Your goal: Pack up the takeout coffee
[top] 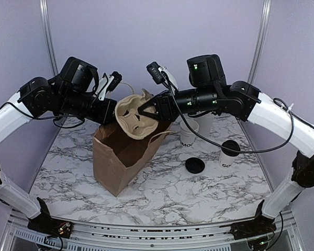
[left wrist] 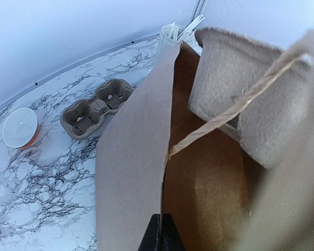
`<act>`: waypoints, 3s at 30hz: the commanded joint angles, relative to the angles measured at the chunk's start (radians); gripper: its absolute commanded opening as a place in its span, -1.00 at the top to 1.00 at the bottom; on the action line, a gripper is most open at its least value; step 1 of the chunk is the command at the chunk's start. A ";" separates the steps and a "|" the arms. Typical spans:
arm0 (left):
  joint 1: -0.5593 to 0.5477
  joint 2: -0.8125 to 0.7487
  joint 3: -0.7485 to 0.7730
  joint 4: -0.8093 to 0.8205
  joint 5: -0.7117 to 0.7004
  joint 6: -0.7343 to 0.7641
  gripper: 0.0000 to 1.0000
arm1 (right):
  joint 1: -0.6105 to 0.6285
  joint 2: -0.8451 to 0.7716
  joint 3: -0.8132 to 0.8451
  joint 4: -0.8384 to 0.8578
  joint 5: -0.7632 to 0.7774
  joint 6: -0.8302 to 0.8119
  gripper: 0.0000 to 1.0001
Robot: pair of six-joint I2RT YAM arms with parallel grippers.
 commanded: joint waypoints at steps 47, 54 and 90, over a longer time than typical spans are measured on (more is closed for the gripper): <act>-0.008 -0.006 -0.189 0.278 0.210 -0.191 1.00 | -0.007 0.088 0.143 -0.403 0.038 -0.061 0.35; -0.009 -0.012 -0.195 0.282 0.202 -0.186 1.00 | -0.006 0.107 0.171 -0.483 0.088 -0.080 0.36; -0.024 -0.254 -0.325 0.434 0.164 -0.170 -0.21 | -0.007 0.216 0.237 -0.576 0.186 -0.028 0.40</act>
